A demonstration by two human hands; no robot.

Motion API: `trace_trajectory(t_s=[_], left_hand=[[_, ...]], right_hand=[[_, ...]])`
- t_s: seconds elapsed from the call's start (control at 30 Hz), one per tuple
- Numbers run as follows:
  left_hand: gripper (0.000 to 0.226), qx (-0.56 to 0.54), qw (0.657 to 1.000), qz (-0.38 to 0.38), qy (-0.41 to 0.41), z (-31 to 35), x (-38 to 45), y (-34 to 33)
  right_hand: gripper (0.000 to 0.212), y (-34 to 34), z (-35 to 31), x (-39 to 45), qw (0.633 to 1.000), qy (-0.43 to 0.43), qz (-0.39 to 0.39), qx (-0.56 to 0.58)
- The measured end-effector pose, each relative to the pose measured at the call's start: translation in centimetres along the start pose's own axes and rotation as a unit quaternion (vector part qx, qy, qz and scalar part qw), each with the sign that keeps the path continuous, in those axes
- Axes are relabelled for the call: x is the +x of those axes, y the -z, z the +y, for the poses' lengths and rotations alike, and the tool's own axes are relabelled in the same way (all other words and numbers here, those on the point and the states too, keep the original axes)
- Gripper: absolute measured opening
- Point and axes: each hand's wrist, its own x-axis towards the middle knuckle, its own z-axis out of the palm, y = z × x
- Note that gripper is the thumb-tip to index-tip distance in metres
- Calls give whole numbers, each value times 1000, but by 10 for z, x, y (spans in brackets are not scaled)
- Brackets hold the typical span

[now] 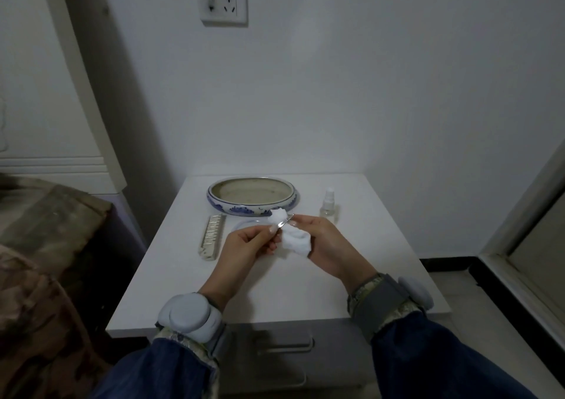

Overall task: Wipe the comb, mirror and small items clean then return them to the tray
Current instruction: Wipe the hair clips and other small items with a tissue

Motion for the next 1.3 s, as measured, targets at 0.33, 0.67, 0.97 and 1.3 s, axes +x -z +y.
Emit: trace_trajectory(t_s=[0.33, 0.67, 0.97, 1.3], left_hand=[[13, -8, 1000, -3, 2, -2, 2, 3], [15, -42, 999, 3, -13, -4, 4, 1], [19, 32, 999, 12, -29, -11, 6, 3], [17, 0, 1000, 18, -24, -6, 5, 2]], right_hand=[[32, -6, -13, -7, 992, 14, -17, 123], [26, 3, 1, 3, 997, -14, 21, 76], [28, 2, 2, 2, 997, -24, 11, 70], [28, 9, -3, 4, 986, 16, 45, 159]])
